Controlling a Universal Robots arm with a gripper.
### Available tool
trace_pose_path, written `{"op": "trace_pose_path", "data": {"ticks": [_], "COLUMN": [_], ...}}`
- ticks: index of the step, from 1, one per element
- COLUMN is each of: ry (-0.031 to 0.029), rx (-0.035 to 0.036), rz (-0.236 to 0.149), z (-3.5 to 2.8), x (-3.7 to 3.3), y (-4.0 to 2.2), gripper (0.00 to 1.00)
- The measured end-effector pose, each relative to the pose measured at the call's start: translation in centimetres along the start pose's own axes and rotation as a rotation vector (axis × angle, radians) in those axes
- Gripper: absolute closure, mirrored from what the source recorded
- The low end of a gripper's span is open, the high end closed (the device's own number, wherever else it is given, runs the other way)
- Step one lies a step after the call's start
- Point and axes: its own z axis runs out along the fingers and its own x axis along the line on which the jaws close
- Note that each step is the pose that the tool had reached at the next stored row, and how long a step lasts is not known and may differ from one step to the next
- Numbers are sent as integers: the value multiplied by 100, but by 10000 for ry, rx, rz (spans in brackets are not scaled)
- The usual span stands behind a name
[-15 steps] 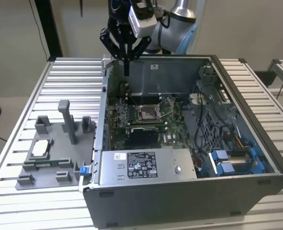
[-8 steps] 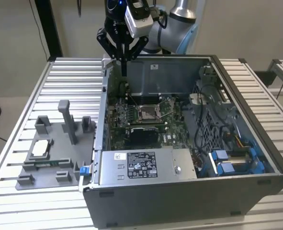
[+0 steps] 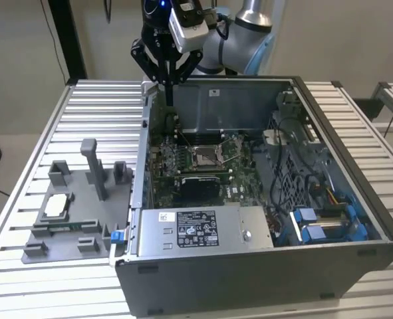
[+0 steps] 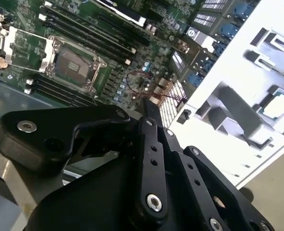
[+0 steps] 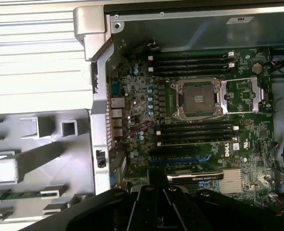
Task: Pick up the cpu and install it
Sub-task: 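Reach for the cpu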
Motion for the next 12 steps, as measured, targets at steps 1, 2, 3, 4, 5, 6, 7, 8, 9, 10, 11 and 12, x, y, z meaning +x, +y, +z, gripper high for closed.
{"op": "trace_pose_path", "data": {"ticks": [1, 2, 3, 4, 5, 6, 7, 8, 9, 10, 11, 12], "ry": [1, 0, 0, 0, 0, 0, 0, 0, 0, 0, 0, 0], "rx": [0, 0, 0, 0, 0, -1, -1, 0, -1, 0, 0, -1], "rz": [0, 0, 1, 0, 0, 0, 0, 0, 0, 0, 0, 1], "z": [-1, 0, -1, -1, -1, -1, -1, -1, -1, -2, -2, -2], "x": [8, 15, 23, 31, 38, 46, 54, 61, 67, 73, 80, 86], "y": [-1, -1, -2, -3, -4, -4, -5, -6, -6, -7, -8, -8], "gripper": [100, 100, 100, 100, 100, 100, 100, 100, 100, 100, 100, 100]}}
